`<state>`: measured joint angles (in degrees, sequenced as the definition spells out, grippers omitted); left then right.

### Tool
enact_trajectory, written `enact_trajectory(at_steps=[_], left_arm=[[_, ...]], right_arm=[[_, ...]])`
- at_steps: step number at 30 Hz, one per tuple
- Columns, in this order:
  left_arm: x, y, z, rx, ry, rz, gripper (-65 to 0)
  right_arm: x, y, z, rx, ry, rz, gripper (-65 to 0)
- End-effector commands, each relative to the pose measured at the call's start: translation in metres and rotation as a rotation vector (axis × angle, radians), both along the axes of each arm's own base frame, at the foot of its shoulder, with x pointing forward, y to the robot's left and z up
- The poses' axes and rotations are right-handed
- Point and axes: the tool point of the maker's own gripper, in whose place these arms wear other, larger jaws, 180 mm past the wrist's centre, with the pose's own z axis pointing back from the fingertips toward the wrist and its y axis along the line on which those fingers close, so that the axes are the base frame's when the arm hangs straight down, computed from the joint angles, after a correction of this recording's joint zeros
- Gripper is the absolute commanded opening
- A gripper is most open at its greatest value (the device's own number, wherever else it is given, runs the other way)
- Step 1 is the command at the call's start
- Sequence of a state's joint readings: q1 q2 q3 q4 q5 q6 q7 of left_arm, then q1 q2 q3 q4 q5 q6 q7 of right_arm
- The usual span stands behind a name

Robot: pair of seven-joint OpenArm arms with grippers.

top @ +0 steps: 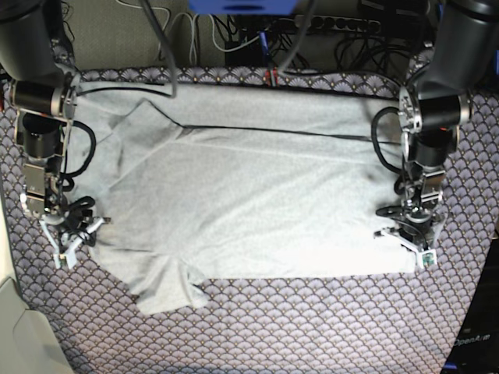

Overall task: Fold the T-shirt properly
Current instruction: 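Lift the hem and fold it over toward the collar with both grippers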

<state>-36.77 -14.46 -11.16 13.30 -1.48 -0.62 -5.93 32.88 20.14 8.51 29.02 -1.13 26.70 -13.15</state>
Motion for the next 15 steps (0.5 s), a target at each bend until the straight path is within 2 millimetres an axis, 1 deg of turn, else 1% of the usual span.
enact_trajectory(at_steps=[1,2,3,4,7,8,10,12,13,15], left_arm=[[0.011,0.006,0.017,0.012,-0.025,0.003,-64.6],[0.011,0.006,0.018,0.014,-0.025,0.001,-64.6],[0.006,0.008,0.014,0.015,-0.005,0.002,-64.6],[0.004,0.010,0.015,0.019,0.004,0.000,-64.6],[0.003,0.009,0.032,0.045,-0.019,-0.020,-64.6],[0.000,0.007,0.034,0.050,-0.017,-0.027,-64.6],[-0.005,0.003,0.045,0.063,-0.024,-0.043,-64.6],[-0.011,0.004,0.057,0.055,-0.040,-0.032,-64.6],[-0.017,0.008,0.062,0.036,-0.047,-0.011,-64.6],[-0.027,0.013,0.070,-0.007,-0.063,0.018,-64.6]], right_arm=[[0.003,-0.010,0.011,-0.038,0.017,0.005,-65.0],[0.001,-0.011,0.012,-0.053,0.025,0.013,-65.0],[-0.003,-0.011,0.014,-0.074,0.035,0.023,-65.0],[-0.005,-0.012,0.019,-0.097,0.031,0.031,-65.0],[-0.014,-0.006,0.038,-0.170,-0.010,0.072,-65.0],[-0.018,-0.004,0.044,-0.181,-0.024,0.081,-65.0],[-0.024,0.003,0.055,-0.186,-0.047,0.096,-65.0],[-0.031,0.006,0.063,-0.184,-0.053,0.104,-65.0],[-0.034,0.009,0.065,-0.180,-0.053,0.108,-65.0],[-0.042,0.005,0.072,-0.195,-0.055,0.116,-65.0]])
